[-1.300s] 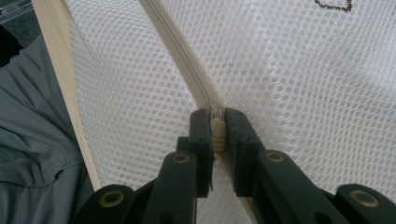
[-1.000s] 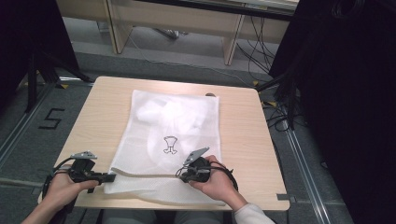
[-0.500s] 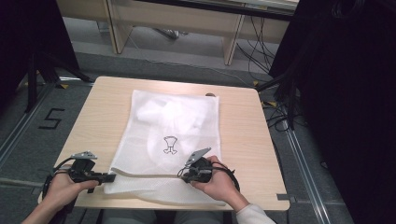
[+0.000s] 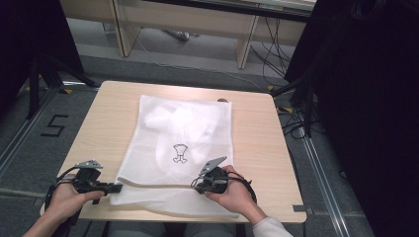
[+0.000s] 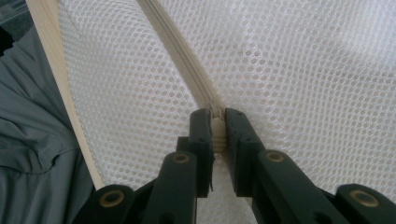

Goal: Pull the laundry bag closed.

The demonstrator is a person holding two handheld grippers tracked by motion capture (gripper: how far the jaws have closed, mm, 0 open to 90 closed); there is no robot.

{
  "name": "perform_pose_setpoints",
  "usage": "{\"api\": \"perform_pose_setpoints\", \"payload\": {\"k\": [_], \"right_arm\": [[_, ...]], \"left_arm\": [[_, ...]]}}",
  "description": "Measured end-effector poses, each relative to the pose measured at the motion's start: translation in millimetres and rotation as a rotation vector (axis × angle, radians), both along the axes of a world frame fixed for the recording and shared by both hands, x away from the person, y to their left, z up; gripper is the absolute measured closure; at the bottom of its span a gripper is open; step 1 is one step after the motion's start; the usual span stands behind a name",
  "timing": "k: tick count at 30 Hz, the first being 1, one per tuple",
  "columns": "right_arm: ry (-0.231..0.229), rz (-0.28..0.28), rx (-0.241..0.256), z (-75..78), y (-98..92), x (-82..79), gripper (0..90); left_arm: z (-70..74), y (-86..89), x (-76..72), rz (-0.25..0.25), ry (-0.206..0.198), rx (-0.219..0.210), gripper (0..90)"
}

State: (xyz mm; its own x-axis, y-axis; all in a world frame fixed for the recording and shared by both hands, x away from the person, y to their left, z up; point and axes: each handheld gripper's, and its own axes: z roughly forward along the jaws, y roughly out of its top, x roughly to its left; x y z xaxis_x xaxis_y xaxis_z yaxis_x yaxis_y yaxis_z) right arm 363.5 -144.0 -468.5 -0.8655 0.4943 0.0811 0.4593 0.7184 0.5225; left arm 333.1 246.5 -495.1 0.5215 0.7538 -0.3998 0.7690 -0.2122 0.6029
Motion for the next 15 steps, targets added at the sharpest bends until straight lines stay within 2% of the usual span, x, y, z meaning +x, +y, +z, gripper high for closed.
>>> {"api": "perform_pose_setpoints", "payload": {"k": [2,3,12,14,15], "right_arm": [[-0.002,-0.003,-0.003,0.3,-1.5,-0.2,82.6],[-0.006,0.009,0.003,0.0,-2.4,0.5,82.6],[0.0,-0.009,0.002,-0.2,-5.4,-1.2,82.6],[0.004,-0.005,0.001,0.3,-5.8,-1.2,82.6],[-0.003,0.005,-0.002,0.2,-6.2,-0.5,82.5]], "left_arm": [[-0.9,-0.4,-0.2,0.006,-0.011,-0.008,86.1],[-0.7,-0.1,-0.1,0.003,-0.01,-0.005,86.1],[-0.9,-0.6,-0.2,0.007,-0.01,-0.008,86.1],[0.3,0.0,-0.2,0.001,-0.004,0.01,86.1],[0.2,0.8,0.2,-0.009,0.0,0.004,86.2]]}}
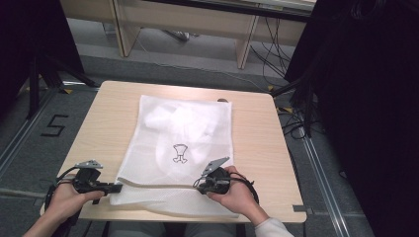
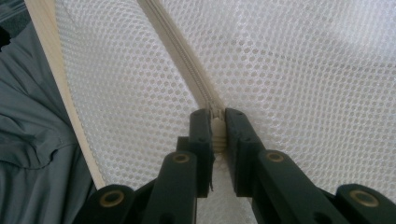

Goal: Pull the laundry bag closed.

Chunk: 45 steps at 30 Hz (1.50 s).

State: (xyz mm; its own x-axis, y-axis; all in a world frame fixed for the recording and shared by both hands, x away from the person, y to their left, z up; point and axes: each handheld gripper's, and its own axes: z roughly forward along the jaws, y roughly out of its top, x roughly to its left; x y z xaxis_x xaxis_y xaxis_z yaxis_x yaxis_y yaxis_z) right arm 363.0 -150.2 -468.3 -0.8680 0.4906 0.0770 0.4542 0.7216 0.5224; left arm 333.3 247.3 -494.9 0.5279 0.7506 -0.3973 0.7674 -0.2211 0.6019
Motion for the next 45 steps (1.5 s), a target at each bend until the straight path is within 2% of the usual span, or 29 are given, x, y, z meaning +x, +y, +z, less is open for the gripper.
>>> {"api": "perform_pose_setpoints", "payload": {"k": [1,5,6,8,10,11,21,23,29,32,34,42,45], "right_arm": [[0.002,-0.001,0.004,-0.1,-0.6,0.0,82.5],[0.004,-0.007,0.004,-0.3,-3.1,-0.2,82.6],[0.011,-0.007,0.006,-0.7,-3.3,-0.1,82.6],[-0.004,-0.005,0.004,-0.9,-4.4,-0.1,82.6],[0.012,-0.018,-0.002,-0.3,-5.6,-0.7,82.6],[0.001,-0.006,-0.002,-0.5,-6.5,0.2,82.6],[0.006,-0.011,0.004,-0.2,-9.0,-0.6,82.6],[0.012,-0.005,0.005,-0.9,-9.9,0.1,82.5],[0.015,-0.021,-0.004,0.5,-12.8,-1.3,82.5],[0.012,-0.005,-0.002,-0.3,-15.1,0.1,82.6],[0.023,-0.018,-0.001,0.1,-16.6,-0.5,82.5],[0.01,-0.015,0.001,1.0,-18.0,-0.8,82.5],[0.02,-0.021,0.002,1.9,-18.4,-1.3,82.5]], "left_arm": [[-1.0,-0.8,-0.3,0.01,-0.011,-0.01,86.1],[-0.6,-0.8,-0.3,0.01,-0.01,-0.002,86.1],[0.3,0.2,0.1,-0.003,0.003,0.004,86.1],[0.3,0.2,0.1,-0.003,0.003,0.002,86.2],[0.1,-0.2,0.1,0.0,0.002,0.002,86.2],[0.2,-0.4,0.0,0.002,0.003,0.001,86.1],[-0.1,0.0,0.0,0.003,-0.003,-0.003,86.1],[0.3,-0.1,-0.1,0.003,-0.004,0.007,86.1],[0.5,0.3,0.1,-0.002,0.001,0.003,86.1],[0.5,0.6,0.3,-0.004,0.001,0.003,86.1],[0.5,0.4,0.2,-0.002,-0.001,0.005,86.1],[0.7,0.6,0.2,-0.002,-0.001,0.004,86.2],[0.9,0.5,0.0,0.001,-0.004,0.006,86.1]]}}
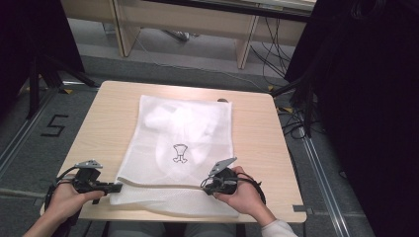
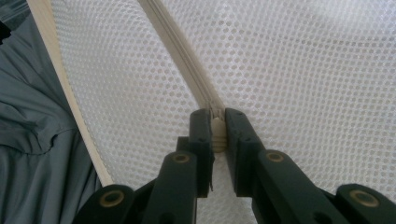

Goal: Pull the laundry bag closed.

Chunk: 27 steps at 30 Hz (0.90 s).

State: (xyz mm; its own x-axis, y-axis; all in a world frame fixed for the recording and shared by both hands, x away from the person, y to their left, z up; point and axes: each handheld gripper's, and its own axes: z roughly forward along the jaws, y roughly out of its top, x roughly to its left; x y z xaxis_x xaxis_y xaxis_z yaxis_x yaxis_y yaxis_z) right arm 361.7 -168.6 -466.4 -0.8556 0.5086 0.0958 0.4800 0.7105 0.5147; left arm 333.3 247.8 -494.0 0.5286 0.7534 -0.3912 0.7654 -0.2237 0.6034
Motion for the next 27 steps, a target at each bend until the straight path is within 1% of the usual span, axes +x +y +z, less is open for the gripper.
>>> {"api": "perform_pose_setpoints", "payload": {"k": [1,2,4,5,7,10,11,12,13,14,15,16,18,19,20,21,23,24,25,27], "right_arm": [[-0.001,0.006,0.0,-0.3,-0.4,0.7,82.6],[-0.008,0.003,0.006,0.0,-1.2,0.5,82.6],[-0.008,-0.003,-0.001,0.7,-2.4,0.4,82.5],[0.002,-0.006,0.005,1.0,-3.7,0.3,82.6],[0.005,-0.022,-0.007,0.8,-4.5,-0.7,82.6],[-0.001,0.0,0.009,-0.2,-6.6,1.4,82.6],[-0.004,-0.006,0.004,1.0,-7.5,0.9,82.6],[0.011,-0.016,0.005,1.4,-8.1,0.3,82.6],[0.009,-0.003,0.014,1.0,-8.9,1.2,82.6],[0.001,-0.011,0.004,1.5,-9.3,0.6,82.6],[0.001,-0.008,0.005,1.2,-10.0,0.8,82.6],[0.007,-0.011,0.016,0.8,-10.7,0.8,82.5],[0.006,-0.02,0.005,2.0,-12.6,0.4,82.6],[0.005,-0.023,0.014,1.7,-13.2,0.2,82.6],[0.015,-0.034,0.008,2.9,-13.9,-1.0,82.5],[0.008,-0.03,0.004,2.7,-14.3,-0.7,82.6],[0.012,-0.035,0.006,3.4,-15.9,-0.8,82.6],[0.015,-0.035,0.012,3.3,-16.1,-1.0,82.6],[0.012,-0.027,0.005,3.6,-16.8,-0.5,82.5],[0.021,-0.035,0.007,4.6,-19.2,-0.6,82.5]], "left_arm": [[0.0,0.4,0.1,-0.003,0.002,-0.003,86.1],[0.0,0.1,0.0,-0.001,0.0,0.0,86.1],[0.1,0.3,0.2,-0.003,0.002,-0.003,86.1],[0.0,0.3,0.2,-0.002,0.002,-0.004,86.2],[0.0,0.3,0.2,0.0,0.0,-0.002,86.1],[0.2,0.3,0.1,0.0,-0.001,0.0,86.1],[0.1,0.3,0.2,-0.001,0.0,-0.003,86.1],[0.2,0.3,0.2,-0.003,0.002,-0.005,86.1],[0.2,0.1,0.1,-0.001,0.0,0.0,86.1],[0.1,0.2,0.2,-0.002,0.001,-0.001,86.1],[-0.1,0.3,0.2,-0.001,0.001,-0.005,86.1],[0.2,0.4,0.1,-0.003,0.0,-0.001,86.1],[0.3,0.3,0.3,-0.004,0.002,-0.003,86.1],[0.3,0.2,0.3,-0.004,0.002,-0.003,86.1],[0.2,-0.1,0.1,0.0,0.0,-0.002,86.1],[0.3,0.1,0.1,0.0,-0.001,0.001,86.2],[0.4,0.3,0.1,-0.002,0.001,-0.005,86.1],[0.3,-0.1,0.0,0.001,-0.002,0.0,86.2],[0.1,0.2,0.3,-0.004,0.003,-0.004,86.1],[0.1,0.2,0.2,-0.001,0.001,-0.003,86.1]]}}
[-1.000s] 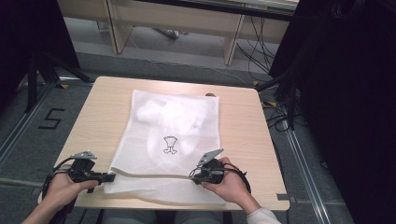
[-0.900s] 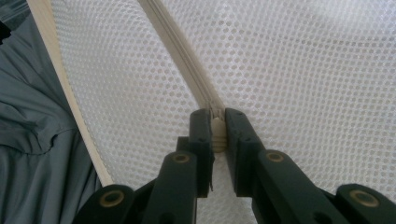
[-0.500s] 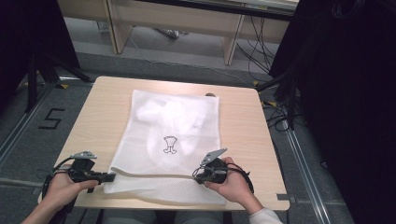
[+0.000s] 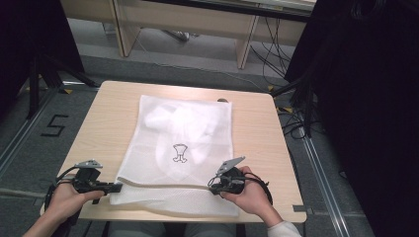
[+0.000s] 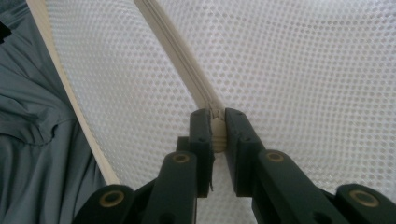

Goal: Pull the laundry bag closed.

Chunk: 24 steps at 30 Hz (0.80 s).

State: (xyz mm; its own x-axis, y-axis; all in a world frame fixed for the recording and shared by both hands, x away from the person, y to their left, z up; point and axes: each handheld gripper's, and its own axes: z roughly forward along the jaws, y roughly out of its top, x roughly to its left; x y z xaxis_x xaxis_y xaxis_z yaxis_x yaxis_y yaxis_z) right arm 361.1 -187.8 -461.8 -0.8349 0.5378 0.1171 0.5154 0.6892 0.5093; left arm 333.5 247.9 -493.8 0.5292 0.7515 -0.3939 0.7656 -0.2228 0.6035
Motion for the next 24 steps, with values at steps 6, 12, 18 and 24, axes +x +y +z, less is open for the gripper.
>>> {"api": "perform_pose_setpoints", "payload": {"k": [6,12,18,24], "right_arm": [[-0.006,0.015,0.011,-0.2,-5.6,1.5,82.6],[0.008,0.004,0.006,0.7,-8.7,0.7,82.6],[0.012,-0.023,0.009,1.9,-17.1,-0.5,82.6],[0.009,-0.032,0.01,1.8,-25.7,-1.1,82.6]], "left_arm": [[0.3,0.0,-0.1,-0.001,0.0,0.002,86.1],[-0.3,-0.3,-0.4,0.004,-0.007,-0.008,86.1],[-0.1,-0.3,-0.4,0.005,-0.007,-0.006,86.1],[0.4,0.1,-0.3,0.001,-0.004,-0.004,86.1]]}}
